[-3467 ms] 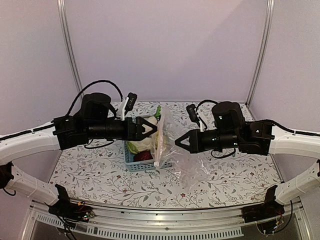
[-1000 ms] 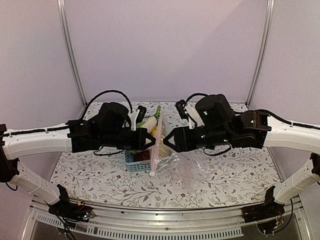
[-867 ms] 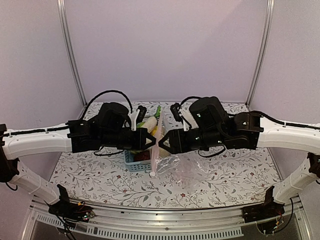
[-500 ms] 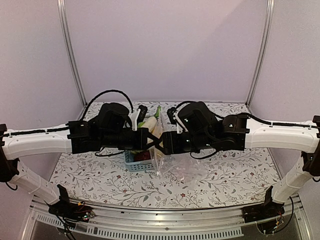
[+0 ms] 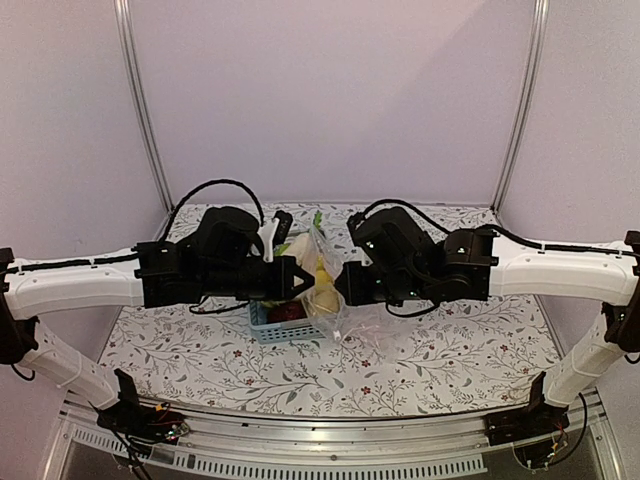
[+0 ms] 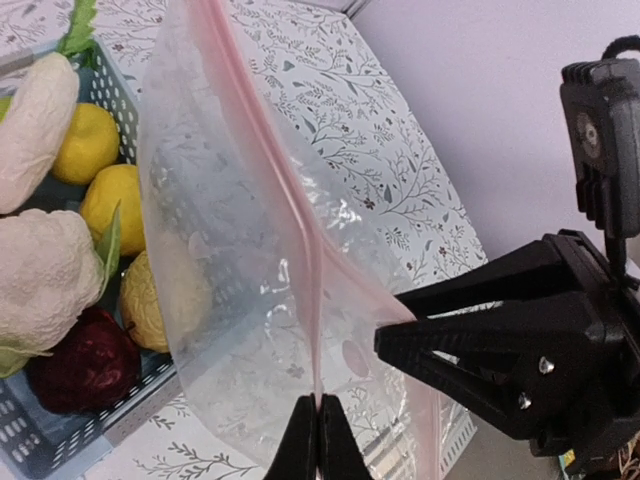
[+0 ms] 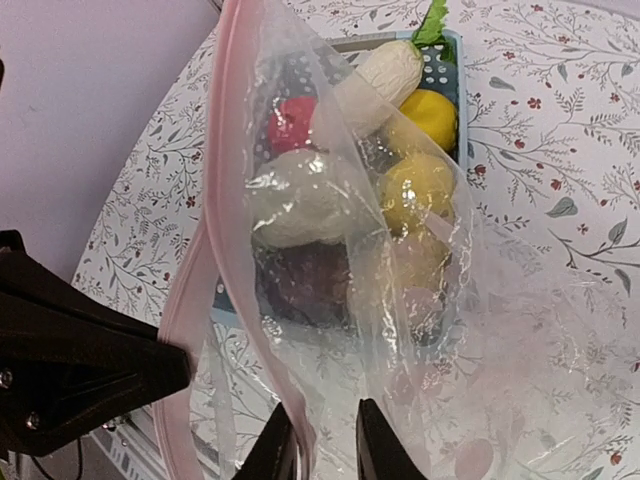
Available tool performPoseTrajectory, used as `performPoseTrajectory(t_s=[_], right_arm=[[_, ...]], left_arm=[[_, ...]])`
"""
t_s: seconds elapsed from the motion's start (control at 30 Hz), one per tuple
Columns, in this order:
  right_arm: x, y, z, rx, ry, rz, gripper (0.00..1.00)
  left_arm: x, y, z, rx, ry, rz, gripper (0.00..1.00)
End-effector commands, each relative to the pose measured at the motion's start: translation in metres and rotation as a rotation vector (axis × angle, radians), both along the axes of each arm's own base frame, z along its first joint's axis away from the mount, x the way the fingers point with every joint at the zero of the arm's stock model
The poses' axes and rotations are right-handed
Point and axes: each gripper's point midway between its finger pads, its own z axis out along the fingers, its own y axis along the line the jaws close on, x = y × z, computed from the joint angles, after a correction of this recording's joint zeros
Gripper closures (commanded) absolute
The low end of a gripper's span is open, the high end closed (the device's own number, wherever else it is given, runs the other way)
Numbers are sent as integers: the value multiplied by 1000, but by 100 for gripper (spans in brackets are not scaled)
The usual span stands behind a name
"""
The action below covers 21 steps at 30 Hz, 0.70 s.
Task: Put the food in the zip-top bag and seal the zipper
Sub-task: Open the zipper food storage bag at the center of the board.
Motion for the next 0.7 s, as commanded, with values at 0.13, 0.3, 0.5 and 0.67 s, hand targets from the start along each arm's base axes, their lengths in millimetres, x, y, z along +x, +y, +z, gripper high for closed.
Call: performPoseTrajectory(t_s=[0.13, 0.3, 0.5, 0.67], right_arm=[[5, -32, 17, -65, -71, -73, 100], [4, -51, 27, -58, -100, -107, 100], [1, -61, 31, -40, -111, -120, 100], [-2, -59, 28, 4, -114, -98, 100]], left_arm=[[10, 30, -9, 134, -23, 135, 100], [19, 53, -25, 188, 16, 240, 100], [20, 51, -30, 111, 45, 239, 100], [24, 57, -39, 122, 77, 268, 100]])
